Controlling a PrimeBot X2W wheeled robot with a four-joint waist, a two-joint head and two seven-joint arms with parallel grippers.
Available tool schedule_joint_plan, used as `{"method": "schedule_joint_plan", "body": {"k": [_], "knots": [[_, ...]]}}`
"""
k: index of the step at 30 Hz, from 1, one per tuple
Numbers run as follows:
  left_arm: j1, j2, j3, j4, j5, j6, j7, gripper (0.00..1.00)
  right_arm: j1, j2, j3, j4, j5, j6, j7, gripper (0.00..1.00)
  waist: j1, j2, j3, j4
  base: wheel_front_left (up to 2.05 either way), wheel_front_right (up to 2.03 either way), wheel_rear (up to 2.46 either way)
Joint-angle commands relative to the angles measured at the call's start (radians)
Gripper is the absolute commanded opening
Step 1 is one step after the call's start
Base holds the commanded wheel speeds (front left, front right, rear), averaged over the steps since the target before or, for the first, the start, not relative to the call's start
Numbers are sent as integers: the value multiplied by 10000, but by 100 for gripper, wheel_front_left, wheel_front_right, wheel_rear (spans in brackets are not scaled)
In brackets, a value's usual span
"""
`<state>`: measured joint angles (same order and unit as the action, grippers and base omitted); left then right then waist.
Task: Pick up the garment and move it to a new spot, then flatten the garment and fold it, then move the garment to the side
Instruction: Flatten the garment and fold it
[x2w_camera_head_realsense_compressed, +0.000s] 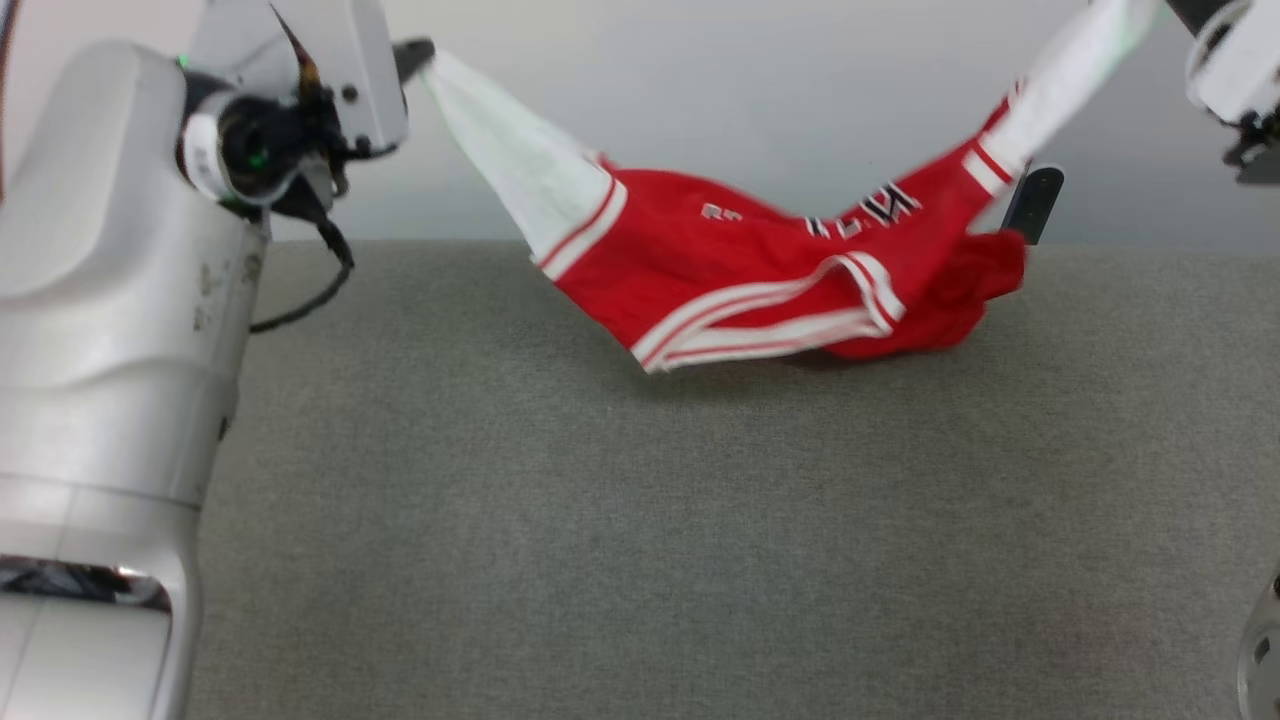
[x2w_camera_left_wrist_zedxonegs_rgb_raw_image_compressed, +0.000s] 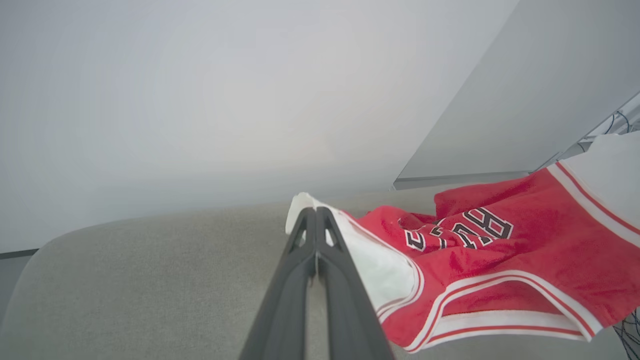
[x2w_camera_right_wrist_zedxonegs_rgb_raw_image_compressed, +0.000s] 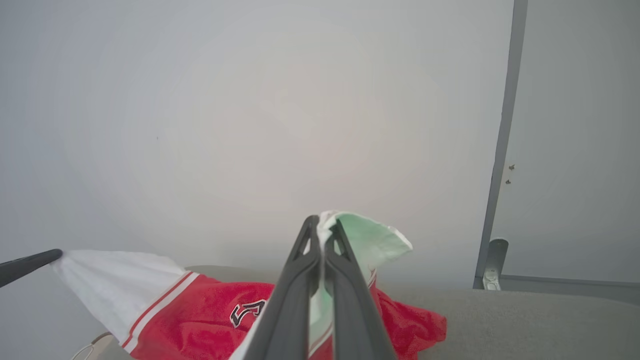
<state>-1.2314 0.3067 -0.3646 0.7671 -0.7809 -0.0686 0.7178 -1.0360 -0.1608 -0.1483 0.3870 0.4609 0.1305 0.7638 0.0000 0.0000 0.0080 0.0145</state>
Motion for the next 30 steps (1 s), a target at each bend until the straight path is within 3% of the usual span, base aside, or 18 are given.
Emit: {"method": "schedule_joint_plan", "body": {"k": [1, 9, 17, 22, 30], "knots": [[-170, 17, 45, 101, 74, 57, -119, 0, -172, -42, 226, 136, 76, 4, -205, 0, 0, 0, -7, -7, 0, 0, 0], [-1020, 122, 224, 563, 183, 22, -996, 0, -1235, -250, 1268, 1087, 638, 4, -1504, 0, 0, 0, 302, -9, 0, 0, 0], [-2043, 309, 429, 780, 420, 86, -2227, 0, -2458, -640, 2042, 1857, 438, 4, -3064, 0, 0, 0, 1679, -103, 0, 0, 0], [-2892, 406, 441, 1039, 738, 72, -3260, 0, -3435, -716, 2621, 2614, -38, 4, -4452, 0, 0, 0, 2877, -265, 0, 0, 0], [-4912, 343, 647, 1494, 1159, 65, -5644, 0, -5433, -870, 2877, 4147, -1516, 4, -7717, 0, 0, 0, 4930, -352, 0, 0, 0]]}}
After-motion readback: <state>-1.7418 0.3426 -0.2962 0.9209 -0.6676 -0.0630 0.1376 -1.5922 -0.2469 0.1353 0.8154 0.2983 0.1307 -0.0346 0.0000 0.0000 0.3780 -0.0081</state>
